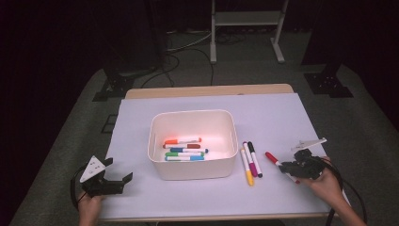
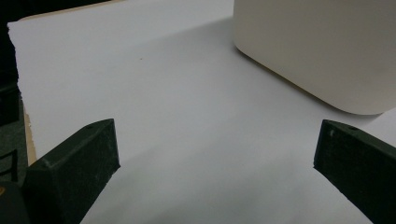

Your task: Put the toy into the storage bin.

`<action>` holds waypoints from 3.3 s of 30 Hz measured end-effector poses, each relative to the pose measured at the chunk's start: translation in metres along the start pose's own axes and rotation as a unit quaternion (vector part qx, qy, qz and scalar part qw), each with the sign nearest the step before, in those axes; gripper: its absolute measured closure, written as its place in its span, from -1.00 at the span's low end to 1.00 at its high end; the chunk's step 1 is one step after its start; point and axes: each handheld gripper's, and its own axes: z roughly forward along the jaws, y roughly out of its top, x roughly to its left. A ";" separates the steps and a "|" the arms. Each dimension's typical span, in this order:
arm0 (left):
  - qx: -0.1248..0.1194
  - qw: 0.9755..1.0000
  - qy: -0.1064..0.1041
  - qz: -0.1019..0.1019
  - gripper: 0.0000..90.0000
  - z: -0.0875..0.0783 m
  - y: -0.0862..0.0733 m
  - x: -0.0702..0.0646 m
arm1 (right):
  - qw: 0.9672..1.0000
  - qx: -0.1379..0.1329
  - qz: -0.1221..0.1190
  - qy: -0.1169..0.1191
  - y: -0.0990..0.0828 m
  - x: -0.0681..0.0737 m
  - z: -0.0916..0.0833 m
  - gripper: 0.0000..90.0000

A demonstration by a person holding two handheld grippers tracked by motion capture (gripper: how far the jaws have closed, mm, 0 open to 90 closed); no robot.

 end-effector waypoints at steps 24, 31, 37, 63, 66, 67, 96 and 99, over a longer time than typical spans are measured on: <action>-0.003 1.000 0.000 0.000 -1.00 0.000 0.000 0.000 | 0.994 -0.063 -0.068 0.057 0.081 0.039 -0.086 0.69; 0.000 1.000 -0.003 0.003 -1.00 0.000 0.000 0.000 | 0.991 -0.067 -0.091 0.069 0.107 0.056 -0.100 0.69; 0.002 1.000 -0.002 0.003 -1.00 0.000 0.000 0.000 | 0.987 -0.064 -0.118 0.085 0.129 0.073 -0.098 0.69; 0.003 1.000 -0.006 -0.002 -1.00 0.000 0.000 0.001 | 0.965 -0.037 -0.210 0.153 0.197 0.148 -0.059 0.69; 0.002 1.000 -0.006 -0.002 -1.00 0.000 0.000 0.001 | 0.962 -0.035 -0.216 0.161 0.203 0.155 -0.051 0.69; 0.002 1.000 -0.007 -0.001 -1.00 0.000 0.000 0.001 | 0.962 -0.035 -0.218 0.164 0.205 0.157 -0.048 0.69; -0.002 1.000 -0.007 -0.003 -1.00 0.000 0.000 0.002 | 0.941 0.021 -0.260 0.214 0.226 0.200 0.039 0.69; -0.002 1.000 -0.008 -0.002 -1.00 0.000 0.000 0.002 | 0.940 0.025 -0.263 0.217 0.226 0.202 0.046 0.69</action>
